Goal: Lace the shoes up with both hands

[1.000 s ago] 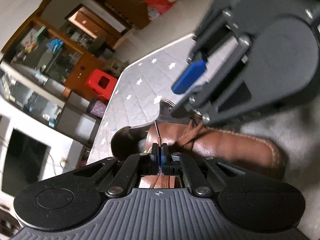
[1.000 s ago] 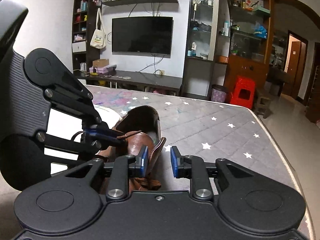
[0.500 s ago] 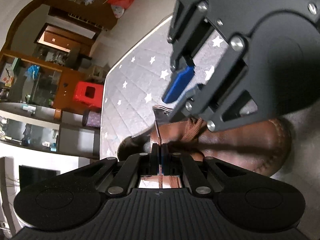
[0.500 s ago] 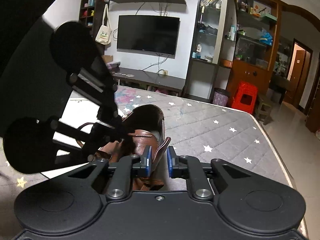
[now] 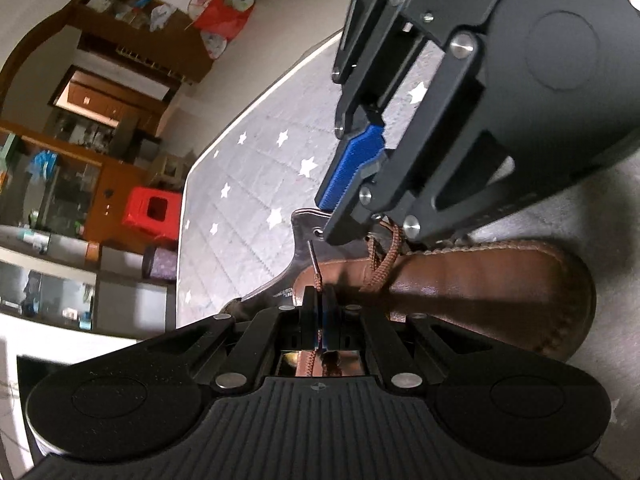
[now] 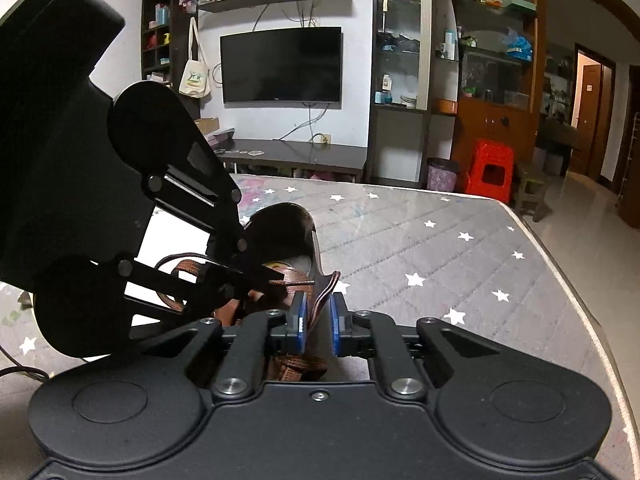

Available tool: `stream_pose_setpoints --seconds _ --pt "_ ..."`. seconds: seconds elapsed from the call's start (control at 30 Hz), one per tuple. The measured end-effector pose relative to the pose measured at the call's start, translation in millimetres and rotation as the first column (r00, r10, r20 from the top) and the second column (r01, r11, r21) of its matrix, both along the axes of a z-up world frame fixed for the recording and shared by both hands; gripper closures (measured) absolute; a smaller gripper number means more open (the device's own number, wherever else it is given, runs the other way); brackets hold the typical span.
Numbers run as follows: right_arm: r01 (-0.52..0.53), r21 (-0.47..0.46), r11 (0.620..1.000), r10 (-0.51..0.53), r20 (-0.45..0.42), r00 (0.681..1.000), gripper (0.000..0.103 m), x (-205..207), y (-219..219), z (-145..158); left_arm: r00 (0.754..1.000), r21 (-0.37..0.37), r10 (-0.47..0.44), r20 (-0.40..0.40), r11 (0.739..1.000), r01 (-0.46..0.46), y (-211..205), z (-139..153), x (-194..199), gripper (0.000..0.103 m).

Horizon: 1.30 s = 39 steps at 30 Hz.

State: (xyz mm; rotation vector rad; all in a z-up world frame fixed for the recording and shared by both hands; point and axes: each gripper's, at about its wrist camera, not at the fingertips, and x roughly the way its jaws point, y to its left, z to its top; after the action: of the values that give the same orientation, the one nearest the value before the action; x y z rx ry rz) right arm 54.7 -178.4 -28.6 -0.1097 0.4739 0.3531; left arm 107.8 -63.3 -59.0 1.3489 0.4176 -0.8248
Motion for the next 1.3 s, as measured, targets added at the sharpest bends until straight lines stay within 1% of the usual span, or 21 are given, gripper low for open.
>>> stream_pose_setpoints --seconds 0.2,0.37,0.73,0.97,1.1,1.17,1.27,1.3 --pt "-0.028 -0.018 0.999 0.028 0.017 0.999 0.09 -5 8 2 1.0 0.04 -0.025 0.002 0.999 0.025 1 -4 0 0.101" --pt "-0.04 -0.027 0.999 0.041 0.025 0.999 0.09 -5 10 3 0.999 0.056 -0.039 0.003 0.998 0.038 -2 -5 1 0.101" --pt "-0.053 -0.025 0.998 0.054 0.029 0.998 0.09 -5 11 6 0.999 0.033 -0.046 0.019 0.998 0.046 -6 -4 2 0.101" --pt "-0.097 -0.038 0.995 0.098 0.032 0.995 0.09 -6 14 8 0.997 0.03 -0.074 0.032 0.997 0.073 -10 -7 -3 0.101" --pt "-0.132 -0.011 0.991 0.132 0.032 0.991 0.09 -9 7 16 0.997 0.017 -0.076 0.033 0.997 0.075 -9 -8 -6 0.101" --pt "-0.129 -0.043 0.991 0.131 0.049 0.99 0.09 -10 3 18 0.997 0.007 -0.072 0.036 0.997 0.072 -9 -8 -6 0.1" --pt "-0.124 -0.092 0.988 0.129 0.048 0.99 0.09 -4 0 17 0.997 -0.005 -0.066 0.039 0.998 0.066 -8 -8 -6 0.1" --pt "-0.13 -0.126 0.983 0.137 0.05 0.989 0.09 0 2 16 0.997 -0.012 -0.062 0.041 0.998 0.062 -8 -7 -6 0.1"
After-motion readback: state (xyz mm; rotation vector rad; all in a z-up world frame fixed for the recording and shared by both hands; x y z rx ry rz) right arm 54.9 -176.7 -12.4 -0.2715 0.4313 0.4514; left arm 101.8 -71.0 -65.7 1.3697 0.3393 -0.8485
